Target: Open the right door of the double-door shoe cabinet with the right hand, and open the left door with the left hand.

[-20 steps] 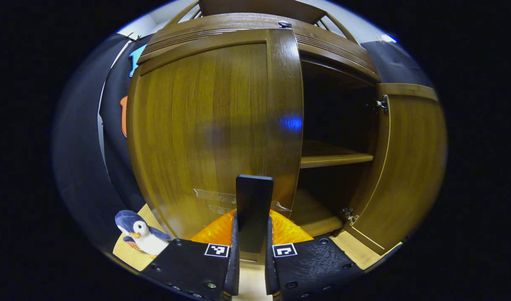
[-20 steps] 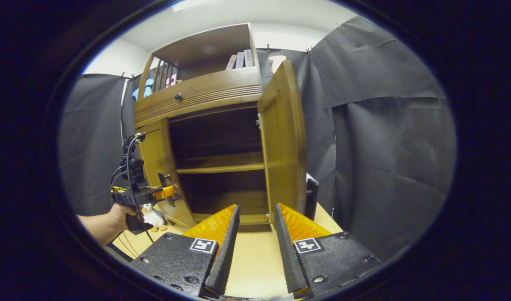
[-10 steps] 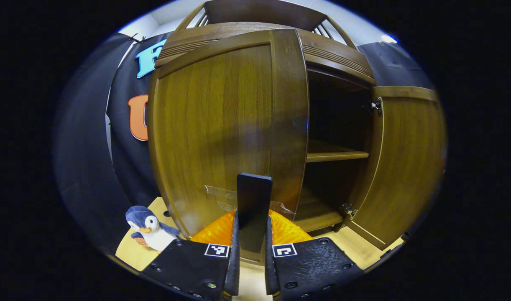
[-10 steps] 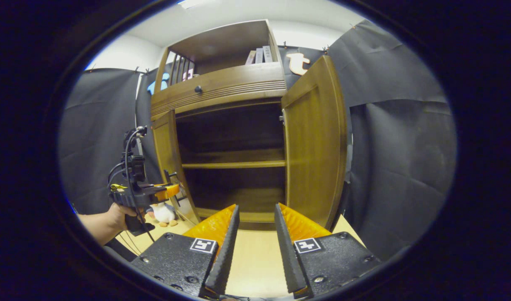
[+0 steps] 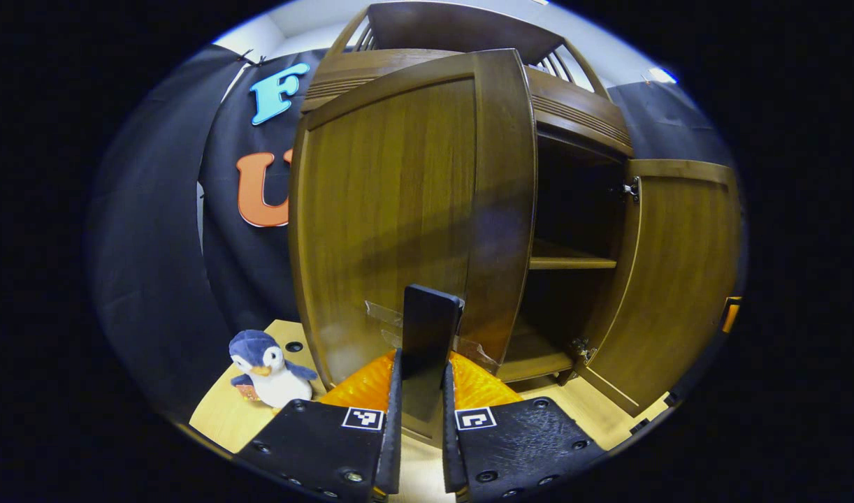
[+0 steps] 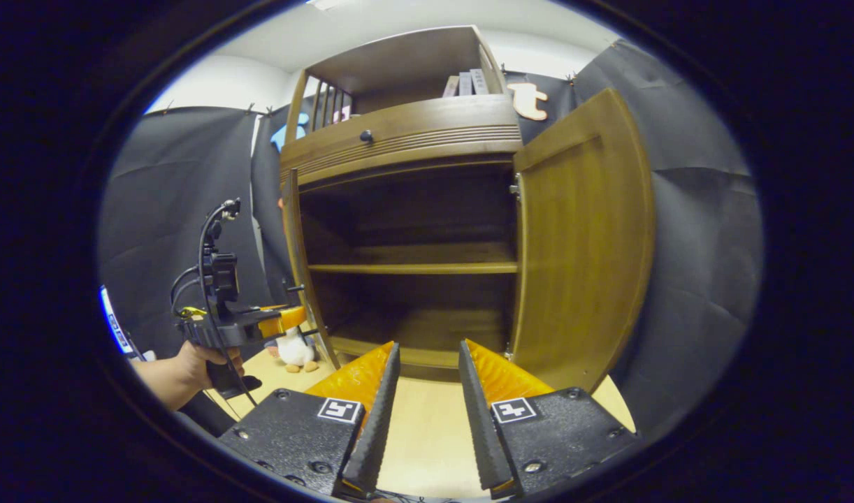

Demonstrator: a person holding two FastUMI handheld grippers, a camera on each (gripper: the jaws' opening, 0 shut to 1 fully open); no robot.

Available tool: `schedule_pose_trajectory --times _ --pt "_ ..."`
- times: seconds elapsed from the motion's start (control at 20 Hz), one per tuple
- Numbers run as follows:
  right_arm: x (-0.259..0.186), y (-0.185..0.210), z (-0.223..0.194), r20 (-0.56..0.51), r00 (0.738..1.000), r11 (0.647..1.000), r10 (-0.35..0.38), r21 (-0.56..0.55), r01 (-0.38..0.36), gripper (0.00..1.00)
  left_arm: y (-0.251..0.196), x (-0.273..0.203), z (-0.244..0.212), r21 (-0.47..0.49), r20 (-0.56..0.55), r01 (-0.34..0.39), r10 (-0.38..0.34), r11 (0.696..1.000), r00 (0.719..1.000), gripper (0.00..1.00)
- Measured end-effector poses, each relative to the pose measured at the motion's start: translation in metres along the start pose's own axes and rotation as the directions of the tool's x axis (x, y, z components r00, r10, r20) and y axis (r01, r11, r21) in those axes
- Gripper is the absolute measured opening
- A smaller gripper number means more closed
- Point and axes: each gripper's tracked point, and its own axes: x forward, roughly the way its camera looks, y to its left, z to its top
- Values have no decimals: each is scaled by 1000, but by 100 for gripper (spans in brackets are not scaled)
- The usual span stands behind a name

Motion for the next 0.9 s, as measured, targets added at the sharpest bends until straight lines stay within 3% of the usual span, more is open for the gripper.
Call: schedule_pose_trajectory --times 0.5,0.9 --pt "13 28 -6 -24 998 997 64 -46 -65 53 34 -32 -5 -22 7 -68 68 997 998 23" --pt "21 29 -10 -38 998 998 46 -48 -47 63 60 -52 -16 -35 4 -105 105 994 994 23"
